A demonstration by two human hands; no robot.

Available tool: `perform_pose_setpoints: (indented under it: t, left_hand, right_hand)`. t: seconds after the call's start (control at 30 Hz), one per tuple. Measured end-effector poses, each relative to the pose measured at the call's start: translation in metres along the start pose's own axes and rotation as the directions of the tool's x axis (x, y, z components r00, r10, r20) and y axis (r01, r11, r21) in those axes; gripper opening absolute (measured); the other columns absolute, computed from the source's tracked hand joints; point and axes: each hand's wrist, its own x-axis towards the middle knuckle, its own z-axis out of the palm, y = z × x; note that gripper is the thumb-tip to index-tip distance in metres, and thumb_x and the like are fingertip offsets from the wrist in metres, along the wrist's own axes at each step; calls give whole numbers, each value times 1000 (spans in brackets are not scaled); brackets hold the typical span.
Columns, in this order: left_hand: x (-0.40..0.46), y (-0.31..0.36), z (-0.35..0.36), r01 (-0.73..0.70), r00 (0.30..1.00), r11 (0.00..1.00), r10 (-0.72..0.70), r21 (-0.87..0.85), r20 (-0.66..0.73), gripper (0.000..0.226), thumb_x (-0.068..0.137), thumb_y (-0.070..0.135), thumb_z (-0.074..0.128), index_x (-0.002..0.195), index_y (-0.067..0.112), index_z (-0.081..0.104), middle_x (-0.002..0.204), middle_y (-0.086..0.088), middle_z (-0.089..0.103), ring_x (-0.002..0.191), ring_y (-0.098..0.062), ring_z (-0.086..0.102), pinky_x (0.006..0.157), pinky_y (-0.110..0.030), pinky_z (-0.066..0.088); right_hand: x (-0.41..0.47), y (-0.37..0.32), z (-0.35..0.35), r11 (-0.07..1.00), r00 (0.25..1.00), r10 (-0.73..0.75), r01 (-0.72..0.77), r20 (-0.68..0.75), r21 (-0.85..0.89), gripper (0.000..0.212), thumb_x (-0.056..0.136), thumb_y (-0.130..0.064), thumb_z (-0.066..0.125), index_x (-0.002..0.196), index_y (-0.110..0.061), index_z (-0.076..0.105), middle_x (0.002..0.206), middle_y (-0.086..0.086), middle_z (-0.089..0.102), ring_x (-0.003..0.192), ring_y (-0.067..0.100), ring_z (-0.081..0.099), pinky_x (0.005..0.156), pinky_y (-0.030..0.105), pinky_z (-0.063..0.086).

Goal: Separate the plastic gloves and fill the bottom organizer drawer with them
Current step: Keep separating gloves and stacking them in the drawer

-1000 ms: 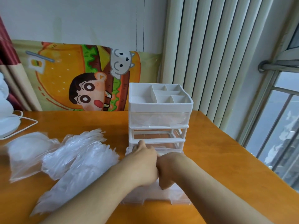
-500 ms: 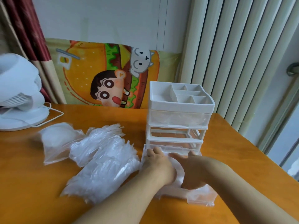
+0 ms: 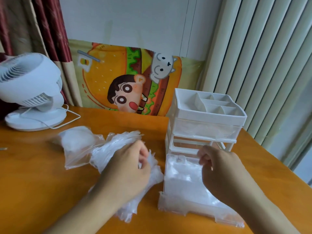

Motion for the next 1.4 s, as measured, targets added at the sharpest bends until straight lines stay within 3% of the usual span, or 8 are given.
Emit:
perform_pose_setpoints:
  t: [0.13,0.2,0.27,0.43,0.83,1.17,1.3,1.4]
  left_hand:
    - [-8,-22,9,38,935,939,-154,341,320,49,80,79,59,113,45,46,106,23,50,93,-3,57,78,-23,54]
    - [-9,-26,10,22,933,916,-163,400,322,42,84,73,59,114,45,49,106,22,51,96,-5,57,81,-26,54]
    - [-6,-39,13,60,959,942,-147,331,244,17,95,54,58,99,38,55,94,16,57,84,-6,59,76,-24,55]
    - [1,-68,16,182,974,979,-192,87,118,36,99,37,58,66,24,52,54,7,48,46,-9,44,48,-23,37]
    - [5,-68,6,201,980,963,-199,-177,26,36,101,31,61,69,15,65,52,2,51,44,-5,43,45,-18,33]
    - [5,-58,-27,163,947,927,-243,-339,-210,31,97,31,63,71,14,65,54,6,51,57,-11,51,55,-24,39]
    - [5,-63,-32,174,939,910,-268,-377,-215,36,97,34,63,80,3,67,50,3,39,49,-9,41,52,-30,35]
    - [6,-66,-32,151,929,861,-292,-486,-228,39,95,41,65,88,3,69,73,-19,59,66,-25,55,64,-37,43]
  right_hand:
    - [9,-36,16,987,995,-36,50,-94,150,32,95,-6,52,108,-27,71,95,-11,73,89,11,67,77,31,60]
    - [10,-49,27,977,991,-45,69,-124,200,29,94,-7,54,103,-28,72,90,-13,73,86,9,67,74,31,59]
    - [8,-58,41,968,991,-47,77,-128,240,27,94,-7,55,99,-30,70,86,-16,71,79,8,65,69,30,59]
    - [-5,-60,63,962,989,-60,94,-138,256,22,98,-15,57,99,-35,65,87,-21,69,81,8,65,69,31,60]
    - [-24,-73,70,959,984,-156,172,-87,226,34,97,-16,59,121,-40,59,114,-23,61,105,7,58,86,24,57]
    - [-33,-96,103,842,841,-537,539,-68,9,57,68,-21,51,119,-37,68,129,-8,65,109,20,65,78,29,59]
    - [-37,-98,105,861,852,-475,502,-222,84,39,60,-6,70,93,-26,67,107,-8,62,90,19,62,61,29,54]
    - [-38,-98,104,829,846,-485,525,-223,191,25,74,-13,64,91,-29,73,94,-14,65,88,13,63,69,29,56]
